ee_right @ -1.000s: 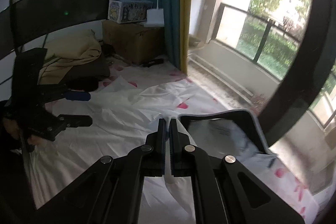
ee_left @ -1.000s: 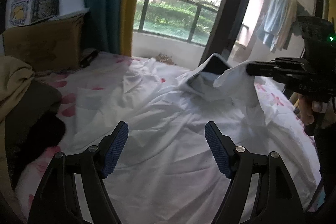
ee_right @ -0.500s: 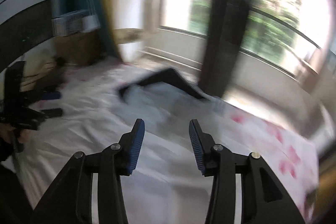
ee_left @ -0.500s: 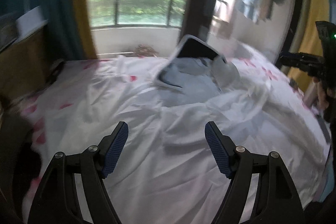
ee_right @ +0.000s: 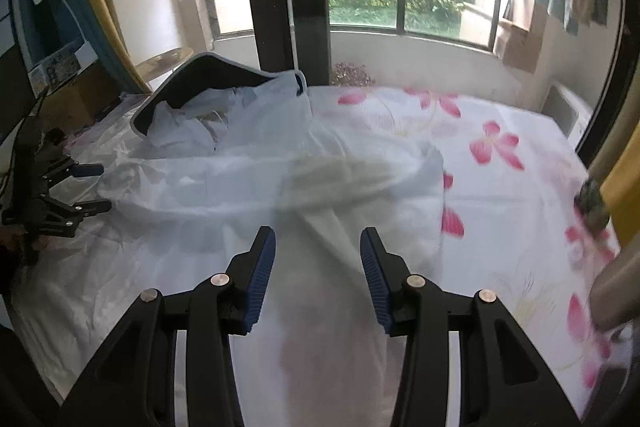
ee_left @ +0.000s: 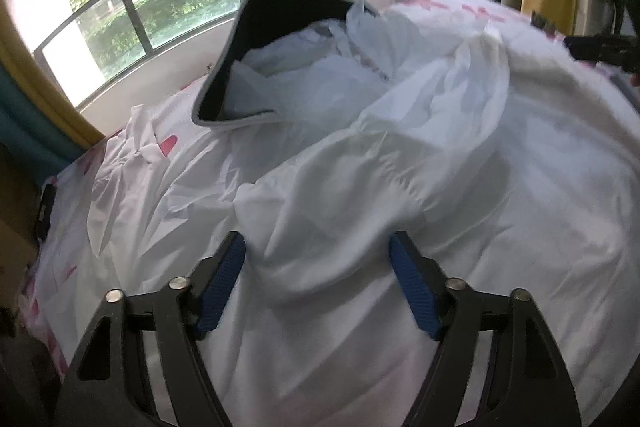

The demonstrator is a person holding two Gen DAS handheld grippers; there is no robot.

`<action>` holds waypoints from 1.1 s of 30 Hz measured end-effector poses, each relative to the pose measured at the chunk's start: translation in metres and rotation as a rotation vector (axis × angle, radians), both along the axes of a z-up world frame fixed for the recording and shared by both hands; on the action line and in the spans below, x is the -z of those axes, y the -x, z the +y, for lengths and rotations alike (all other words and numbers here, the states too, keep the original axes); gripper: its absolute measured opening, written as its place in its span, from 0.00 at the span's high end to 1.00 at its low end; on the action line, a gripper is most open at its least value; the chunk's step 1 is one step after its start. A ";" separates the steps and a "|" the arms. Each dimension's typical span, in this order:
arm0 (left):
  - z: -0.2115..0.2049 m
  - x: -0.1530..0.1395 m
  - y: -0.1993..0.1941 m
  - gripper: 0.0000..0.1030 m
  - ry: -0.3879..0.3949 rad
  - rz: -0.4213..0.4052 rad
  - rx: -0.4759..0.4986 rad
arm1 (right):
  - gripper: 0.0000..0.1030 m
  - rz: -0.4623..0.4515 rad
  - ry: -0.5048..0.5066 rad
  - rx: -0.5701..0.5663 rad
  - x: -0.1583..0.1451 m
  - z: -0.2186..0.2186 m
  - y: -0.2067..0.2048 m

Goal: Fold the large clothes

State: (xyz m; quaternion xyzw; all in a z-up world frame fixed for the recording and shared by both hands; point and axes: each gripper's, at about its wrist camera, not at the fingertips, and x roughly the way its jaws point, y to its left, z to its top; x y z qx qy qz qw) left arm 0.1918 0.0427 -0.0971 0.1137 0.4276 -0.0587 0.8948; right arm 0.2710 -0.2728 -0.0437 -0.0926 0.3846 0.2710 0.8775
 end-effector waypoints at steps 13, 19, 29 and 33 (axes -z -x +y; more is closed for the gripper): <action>0.007 -0.064 -0.003 0.94 0.084 -0.118 -0.040 | 0.58 0.012 0.114 -0.046 0.028 0.016 -0.015; 0.009 -0.099 -0.006 0.94 0.226 -0.087 -0.046 | 0.95 0.022 0.238 -0.102 0.050 0.032 -0.032; 0.037 -0.104 -0.037 0.94 0.372 -0.010 -0.141 | 0.98 -0.029 0.318 -0.169 0.044 -0.011 -0.008; 0.038 -0.064 -0.061 0.94 0.349 0.126 -0.182 | 0.97 -0.023 0.315 -0.204 0.045 -0.028 0.001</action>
